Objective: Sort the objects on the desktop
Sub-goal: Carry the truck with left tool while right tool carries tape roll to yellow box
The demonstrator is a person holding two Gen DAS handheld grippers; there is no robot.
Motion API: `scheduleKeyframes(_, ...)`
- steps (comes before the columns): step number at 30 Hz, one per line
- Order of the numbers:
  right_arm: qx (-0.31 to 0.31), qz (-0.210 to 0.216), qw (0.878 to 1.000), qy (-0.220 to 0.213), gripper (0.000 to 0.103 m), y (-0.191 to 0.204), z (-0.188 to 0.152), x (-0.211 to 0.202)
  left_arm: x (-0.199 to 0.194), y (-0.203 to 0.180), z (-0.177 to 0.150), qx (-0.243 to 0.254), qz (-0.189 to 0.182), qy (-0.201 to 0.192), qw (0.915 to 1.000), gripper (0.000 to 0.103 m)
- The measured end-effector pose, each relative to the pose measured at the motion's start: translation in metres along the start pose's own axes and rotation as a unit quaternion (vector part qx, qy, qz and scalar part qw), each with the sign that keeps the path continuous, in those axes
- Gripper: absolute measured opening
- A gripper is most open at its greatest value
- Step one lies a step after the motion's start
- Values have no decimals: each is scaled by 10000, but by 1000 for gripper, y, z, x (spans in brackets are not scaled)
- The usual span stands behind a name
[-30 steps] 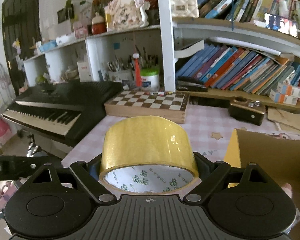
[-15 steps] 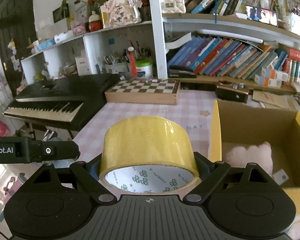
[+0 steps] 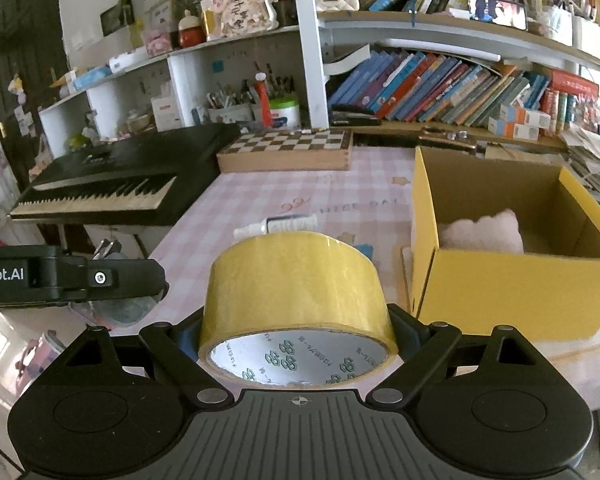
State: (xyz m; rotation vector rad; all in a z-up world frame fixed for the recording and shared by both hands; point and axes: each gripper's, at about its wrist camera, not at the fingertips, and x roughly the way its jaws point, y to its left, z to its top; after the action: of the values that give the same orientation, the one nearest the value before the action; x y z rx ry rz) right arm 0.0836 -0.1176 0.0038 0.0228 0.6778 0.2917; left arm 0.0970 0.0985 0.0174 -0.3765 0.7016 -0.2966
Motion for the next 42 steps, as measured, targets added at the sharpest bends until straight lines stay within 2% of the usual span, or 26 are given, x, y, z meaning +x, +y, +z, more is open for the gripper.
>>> scheduleKeyframes(8, 216, -252, 9994, 107, 90, 6, -35, -33, -23, -1, -30, 75, -233, 233, 9994, 67)
scheduleKeyframes(18, 603, -654, 9958, 212, 90, -1, -68, -61, -25, -13, -59, 237, -616, 617, 9959, 67)
scheduleKeyframes(30, 979, -989, 9898, 309, 90, -12, -81, -73, -15, -31, -70, 558, -978, 969, 9889, 67)
scheduleKeyframes(42, 990, -1136, 9881, 313, 90, -24, -82, -79, -4, -40, -69, 544, -1092, 997, 9875, 67)
